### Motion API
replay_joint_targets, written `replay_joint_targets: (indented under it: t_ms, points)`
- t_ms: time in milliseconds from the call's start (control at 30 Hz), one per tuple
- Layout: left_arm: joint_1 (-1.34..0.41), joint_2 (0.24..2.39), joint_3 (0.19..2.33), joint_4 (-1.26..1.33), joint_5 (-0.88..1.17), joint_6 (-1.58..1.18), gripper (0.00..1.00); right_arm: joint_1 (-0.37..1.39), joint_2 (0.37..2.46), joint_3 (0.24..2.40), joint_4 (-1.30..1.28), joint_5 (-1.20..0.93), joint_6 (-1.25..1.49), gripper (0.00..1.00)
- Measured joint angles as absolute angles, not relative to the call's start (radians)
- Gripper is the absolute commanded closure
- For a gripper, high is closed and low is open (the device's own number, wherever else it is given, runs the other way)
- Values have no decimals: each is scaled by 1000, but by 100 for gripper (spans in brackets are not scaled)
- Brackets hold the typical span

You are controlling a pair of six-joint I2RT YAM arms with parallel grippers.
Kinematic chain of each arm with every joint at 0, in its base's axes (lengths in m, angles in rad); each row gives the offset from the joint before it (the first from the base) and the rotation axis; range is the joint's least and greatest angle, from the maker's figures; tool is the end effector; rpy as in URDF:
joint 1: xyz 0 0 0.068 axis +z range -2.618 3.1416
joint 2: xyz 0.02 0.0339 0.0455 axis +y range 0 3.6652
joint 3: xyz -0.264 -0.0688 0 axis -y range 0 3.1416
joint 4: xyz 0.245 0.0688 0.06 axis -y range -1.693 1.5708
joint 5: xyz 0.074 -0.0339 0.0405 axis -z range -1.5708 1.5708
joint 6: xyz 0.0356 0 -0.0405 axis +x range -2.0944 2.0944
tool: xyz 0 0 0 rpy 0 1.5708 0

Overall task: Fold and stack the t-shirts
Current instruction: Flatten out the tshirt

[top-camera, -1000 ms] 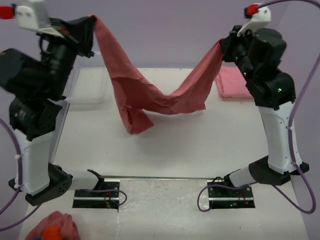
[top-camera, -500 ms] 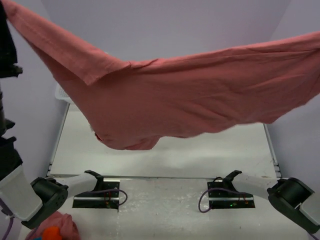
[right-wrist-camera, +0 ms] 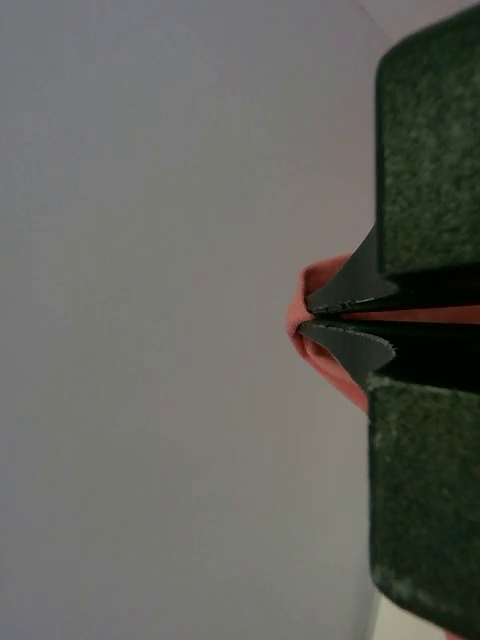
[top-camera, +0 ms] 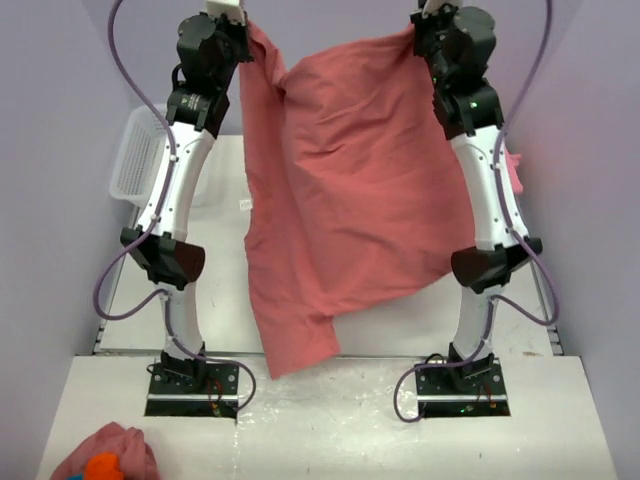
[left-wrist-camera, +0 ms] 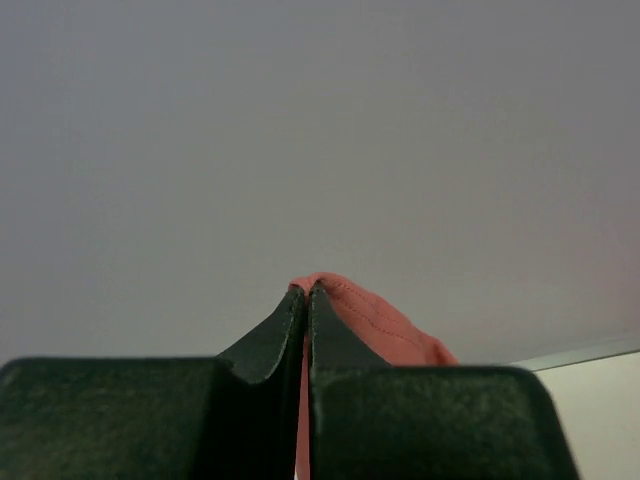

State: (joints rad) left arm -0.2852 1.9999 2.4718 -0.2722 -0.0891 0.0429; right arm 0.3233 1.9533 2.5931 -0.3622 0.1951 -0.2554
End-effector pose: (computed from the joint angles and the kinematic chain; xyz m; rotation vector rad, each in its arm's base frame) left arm 0.4117 -0.1174 0.5401 0.1502 1.3651 -0.1419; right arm 0.3663 0.1155 0.5827 -0.2075 1.2822 -0.0681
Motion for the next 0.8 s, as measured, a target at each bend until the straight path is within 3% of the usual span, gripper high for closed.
replay_joint_targets:
  t_ms: [167,467,800]
  points:
    - [-199,2063,2505,-273,-86,47,100,254,2051,2593,-380,151,-244,100]
    - [-205,1878,2562,-249,-63,47,100,243,1835,2576,-340,113,-218,100]
    - [-426,1480,2403,-252,-118,89,100,527,1477,2418,-292,246,-351,100]
